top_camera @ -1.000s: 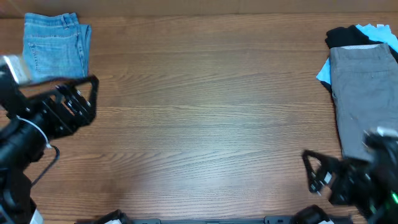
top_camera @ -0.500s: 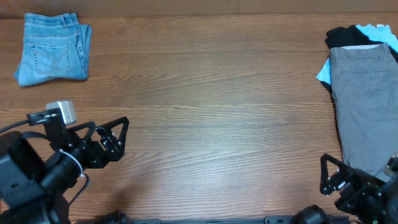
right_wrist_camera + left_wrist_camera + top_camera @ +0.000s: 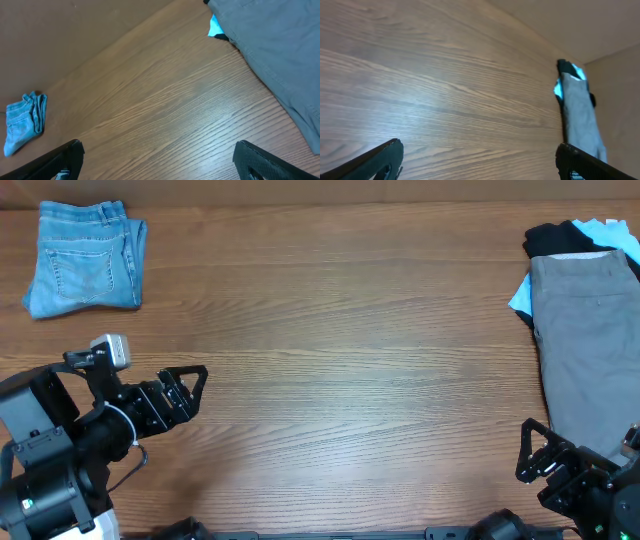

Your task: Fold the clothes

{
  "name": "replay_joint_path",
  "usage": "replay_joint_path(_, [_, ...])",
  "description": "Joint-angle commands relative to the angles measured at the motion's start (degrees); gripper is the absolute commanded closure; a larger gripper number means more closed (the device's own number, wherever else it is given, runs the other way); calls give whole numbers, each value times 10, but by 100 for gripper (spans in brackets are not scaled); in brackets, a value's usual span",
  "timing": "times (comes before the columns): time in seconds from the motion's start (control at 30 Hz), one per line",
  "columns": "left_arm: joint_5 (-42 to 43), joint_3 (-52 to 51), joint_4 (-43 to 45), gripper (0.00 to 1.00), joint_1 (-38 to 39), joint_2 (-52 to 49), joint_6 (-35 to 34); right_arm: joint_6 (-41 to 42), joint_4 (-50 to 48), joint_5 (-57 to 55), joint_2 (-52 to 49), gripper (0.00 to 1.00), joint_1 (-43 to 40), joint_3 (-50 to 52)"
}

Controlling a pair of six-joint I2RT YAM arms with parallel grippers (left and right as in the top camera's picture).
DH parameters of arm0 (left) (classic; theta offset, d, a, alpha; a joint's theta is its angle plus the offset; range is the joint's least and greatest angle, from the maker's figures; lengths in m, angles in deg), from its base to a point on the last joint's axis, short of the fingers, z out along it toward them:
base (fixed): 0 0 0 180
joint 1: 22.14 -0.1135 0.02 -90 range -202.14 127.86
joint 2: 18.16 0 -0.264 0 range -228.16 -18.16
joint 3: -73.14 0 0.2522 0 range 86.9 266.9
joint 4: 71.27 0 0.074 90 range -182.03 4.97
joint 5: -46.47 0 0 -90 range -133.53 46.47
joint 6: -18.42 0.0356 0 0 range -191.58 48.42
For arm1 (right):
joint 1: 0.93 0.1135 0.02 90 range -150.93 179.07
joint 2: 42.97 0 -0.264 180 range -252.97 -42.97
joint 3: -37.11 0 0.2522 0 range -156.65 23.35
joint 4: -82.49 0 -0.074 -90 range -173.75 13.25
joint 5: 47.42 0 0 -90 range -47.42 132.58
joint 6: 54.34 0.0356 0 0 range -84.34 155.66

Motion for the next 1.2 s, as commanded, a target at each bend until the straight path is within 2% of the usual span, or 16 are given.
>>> replay_joint_path(0.0, [-80, -5, 2, 0, 4, -9, -4, 2, 0, -10, 1, 0, 2, 2])
replay_joint_path(0.23, [-207, -5, 2, 0, 4, -23, -4, 2, 0, -10, 1, 0, 2, 2])
replay_joint_path(0.37, [-221, -5, 2, 0, 4, -30, -4, 2, 0, -10, 1, 0, -3, 2])
replay_joint_path(0.53, [-221, -5, 2, 0, 4, -40, -4, -2, -9, -19, 2, 0, -74, 2])
replay_joint_path(0.63, [-221, -5, 2, 0, 4, -46, -4, -3, -51, -19, 10, 0, -128, 27])
replay_joint_path(0.7, [-221, -5, 2, 0, 4, -50, -4, -33, -87, 0, 24, 0, -156, 66])
replay_joint_path(0.97, [-221, -5, 2, 0, 4, -66, -4, -245, -408, 170, 122, 0, -177, 356])
replay_joint_path(1.03, [-221, -5, 2, 0, 4, -72, -4, -304, -564, 235, 150, 0, -177, 478])
replay_joint_path(1.17, [-221, -5, 2, 0, 4, -80, -4, -318, -720, 263, 180, 0, -177, 597])
